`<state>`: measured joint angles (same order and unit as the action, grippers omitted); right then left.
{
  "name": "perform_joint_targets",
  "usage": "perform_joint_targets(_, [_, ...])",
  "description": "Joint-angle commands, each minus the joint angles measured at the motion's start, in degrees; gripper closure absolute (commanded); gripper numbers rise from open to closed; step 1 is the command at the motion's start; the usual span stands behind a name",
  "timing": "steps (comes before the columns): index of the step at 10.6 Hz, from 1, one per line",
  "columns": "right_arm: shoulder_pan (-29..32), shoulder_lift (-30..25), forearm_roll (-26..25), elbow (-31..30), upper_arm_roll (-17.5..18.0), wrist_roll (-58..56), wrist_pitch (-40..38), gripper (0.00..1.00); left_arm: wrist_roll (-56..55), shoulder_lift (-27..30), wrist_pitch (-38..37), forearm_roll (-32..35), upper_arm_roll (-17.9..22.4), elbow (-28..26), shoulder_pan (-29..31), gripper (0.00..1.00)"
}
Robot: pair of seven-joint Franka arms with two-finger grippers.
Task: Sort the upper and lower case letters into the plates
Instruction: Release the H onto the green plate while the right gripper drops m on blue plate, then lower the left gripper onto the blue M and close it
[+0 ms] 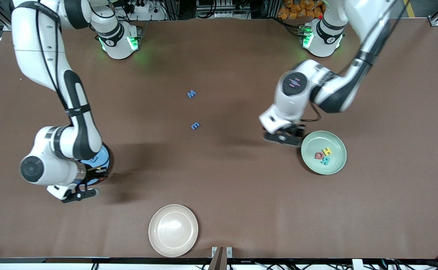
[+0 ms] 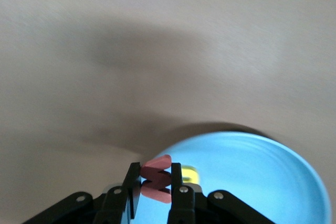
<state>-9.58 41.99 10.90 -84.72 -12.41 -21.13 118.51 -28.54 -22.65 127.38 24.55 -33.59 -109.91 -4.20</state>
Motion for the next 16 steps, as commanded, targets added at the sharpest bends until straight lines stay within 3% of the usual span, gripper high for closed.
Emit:
perform_joint_targets(1, [2.71,-4.19,-0.88,-5.01,-0.95,-7.67,0.32,0.97,8.03,-3.96,-1.43,-4.05,-1.56,4.42,-4.74,0.0])
perform_joint_targets(2, [3.16,-4.11,-0.88,-4.93,-0.95,-7.44,0.06,0.6,10.76,-6.85,-1.34,-7.9,-2.0,6.7,-7.2,0.0])
perform_joint_targets(3, [2.99,-4.02,-0.88,-4.76,-0.95,-5.87,-0.12,0.01,11.49,-9.06,-1.17,-8.12,-1.92,8.9,-10.71,0.0])
perform_joint_targets(8, [2.02,-3.41,-0.35,-4.14,-0.69,-2.34,0.67,0.0,10.88,-17.33,-0.64,-8.12,-0.17,16.91,-22.76,0.0])
perform_joint_targets(11, [2.54,-3.14,-0.18,-4.23,-0.69,-2.34,0.5,0.0,10.0,-18.39,3.12,-8.03,2.3,16.66,-28.22,0.0])
perform_joint_targets(14, [3.34,-2.36,-0.35,-4.23,-0.69,-2.43,1.11,0.0,4.75,-20.85,8.31,-8.12,8.79,17.19,-35.77,0.0])
perform_joint_targets(16, [3.77,-2.18,-0.53,-4.49,-0.77,-2.43,2.78,0.0,4.55,-22.17,9.12,-8.21,9.51,18.14,-37.28,0.0])
